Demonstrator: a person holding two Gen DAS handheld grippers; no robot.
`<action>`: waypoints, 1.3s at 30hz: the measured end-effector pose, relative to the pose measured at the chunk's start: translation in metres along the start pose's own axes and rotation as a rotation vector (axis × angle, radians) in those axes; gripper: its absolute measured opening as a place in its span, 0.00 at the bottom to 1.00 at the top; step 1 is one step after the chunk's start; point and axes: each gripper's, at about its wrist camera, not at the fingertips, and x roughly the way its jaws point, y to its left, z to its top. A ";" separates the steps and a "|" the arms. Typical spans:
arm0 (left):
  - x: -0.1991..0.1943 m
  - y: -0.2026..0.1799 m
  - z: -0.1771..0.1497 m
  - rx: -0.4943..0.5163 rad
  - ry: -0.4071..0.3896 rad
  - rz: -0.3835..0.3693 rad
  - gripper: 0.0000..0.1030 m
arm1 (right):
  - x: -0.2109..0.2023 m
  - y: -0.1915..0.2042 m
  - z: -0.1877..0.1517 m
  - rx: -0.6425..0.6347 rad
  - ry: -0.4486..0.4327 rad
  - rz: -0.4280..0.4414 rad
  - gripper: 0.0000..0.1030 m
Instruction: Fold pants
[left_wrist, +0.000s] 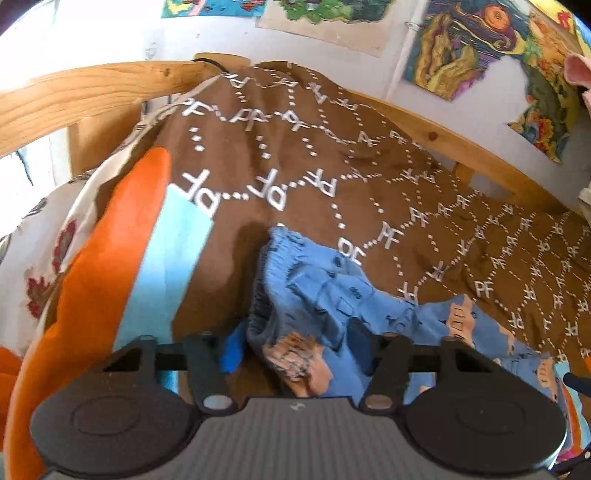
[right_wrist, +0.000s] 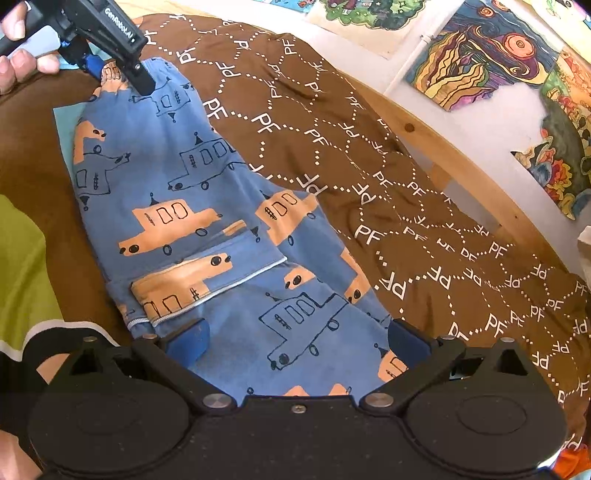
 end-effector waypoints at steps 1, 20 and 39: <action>-0.001 0.002 0.000 -0.014 -0.005 0.010 0.44 | 0.002 0.000 0.001 -0.011 -0.007 0.008 0.99; -0.006 0.002 -0.003 -0.006 -0.064 -0.005 0.19 | 0.041 -0.028 0.047 0.008 -0.134 -0.008 0.99; -0.039 -0.201 -0.032 0.438 -0.075 -0.406 0.18 | -0.036 -0.119 -0.051 0.257 -0.022 -0.183 0.99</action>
